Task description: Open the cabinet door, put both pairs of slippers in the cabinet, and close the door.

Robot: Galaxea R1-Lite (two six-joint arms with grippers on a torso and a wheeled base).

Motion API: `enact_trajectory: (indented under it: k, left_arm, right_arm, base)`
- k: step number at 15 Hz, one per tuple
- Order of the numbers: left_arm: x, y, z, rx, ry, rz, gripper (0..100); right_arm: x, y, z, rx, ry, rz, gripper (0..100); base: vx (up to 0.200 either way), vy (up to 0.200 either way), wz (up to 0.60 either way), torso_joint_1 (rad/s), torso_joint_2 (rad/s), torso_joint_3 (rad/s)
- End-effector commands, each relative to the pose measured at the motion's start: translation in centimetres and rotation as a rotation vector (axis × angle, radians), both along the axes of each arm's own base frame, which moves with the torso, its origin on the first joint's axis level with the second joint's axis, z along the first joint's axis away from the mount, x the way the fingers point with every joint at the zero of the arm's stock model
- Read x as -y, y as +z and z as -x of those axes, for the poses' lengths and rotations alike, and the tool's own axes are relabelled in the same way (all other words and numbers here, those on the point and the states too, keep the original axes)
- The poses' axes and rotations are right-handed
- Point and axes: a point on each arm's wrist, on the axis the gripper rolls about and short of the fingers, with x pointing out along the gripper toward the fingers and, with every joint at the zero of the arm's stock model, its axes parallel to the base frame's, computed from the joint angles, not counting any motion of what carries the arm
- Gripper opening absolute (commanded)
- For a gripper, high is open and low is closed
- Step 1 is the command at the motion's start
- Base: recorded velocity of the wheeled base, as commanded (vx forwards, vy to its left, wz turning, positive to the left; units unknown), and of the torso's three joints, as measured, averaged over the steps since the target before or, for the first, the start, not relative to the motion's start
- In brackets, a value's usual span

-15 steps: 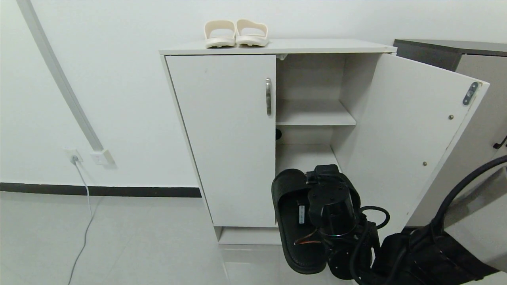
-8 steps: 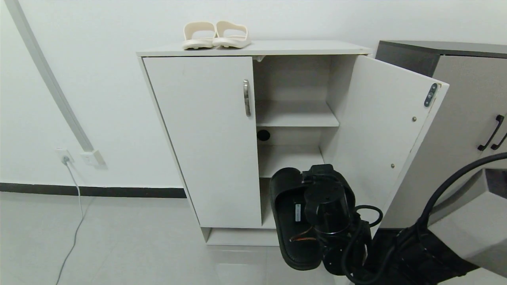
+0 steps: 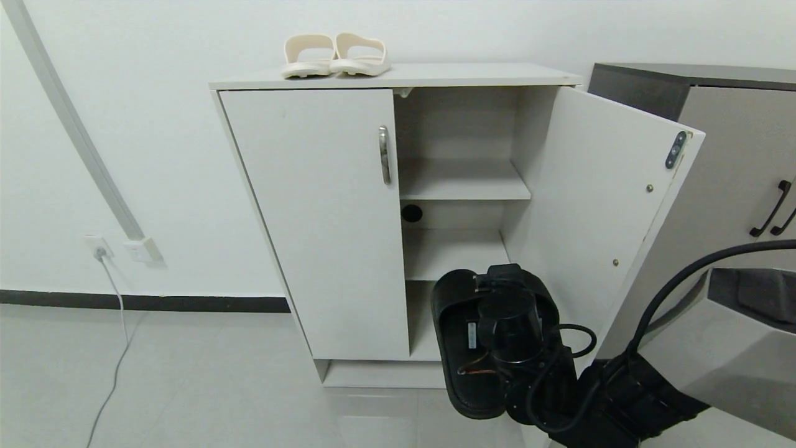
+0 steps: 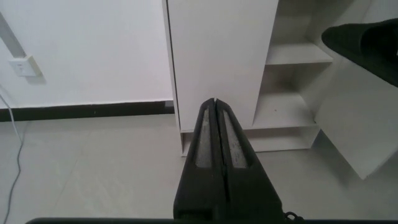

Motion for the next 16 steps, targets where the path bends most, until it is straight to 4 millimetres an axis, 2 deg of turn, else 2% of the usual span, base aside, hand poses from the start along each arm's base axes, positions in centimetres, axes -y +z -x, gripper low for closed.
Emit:
enact_trajectory:
  k: [1, 6, 16]
  left_arm:
    - [0.0, 0.0, 0.0, -0.001, 0.0, -0.001, 0]
    - [0.0, 0.0, 0.0, -0.001, 0.0, -0.001, 0]
    - [0.0, 0.0, 0.0, -0.001, 0.0, 0.001, 0]
  right_arm:
    - [0.5, -0.8, -0.7, -0.016, -0.019, 0.021, 0]
    - [1.6, -1.1, -1.8, -0.023, -0.057, 0.045, 0]
    - [2.0, -1.8, -2.0, -0.038, -0.077, 0.07, 0]
  base:
    - [0.0, 0.0, 0.0, 0.0, 0.0, 0.0]
    - [0.0, 0.0, 0.0, 0.0, 0.0, 0.0]
    - [0.0, 0.0, 0.0, 0.0, 0.0, 0.0]
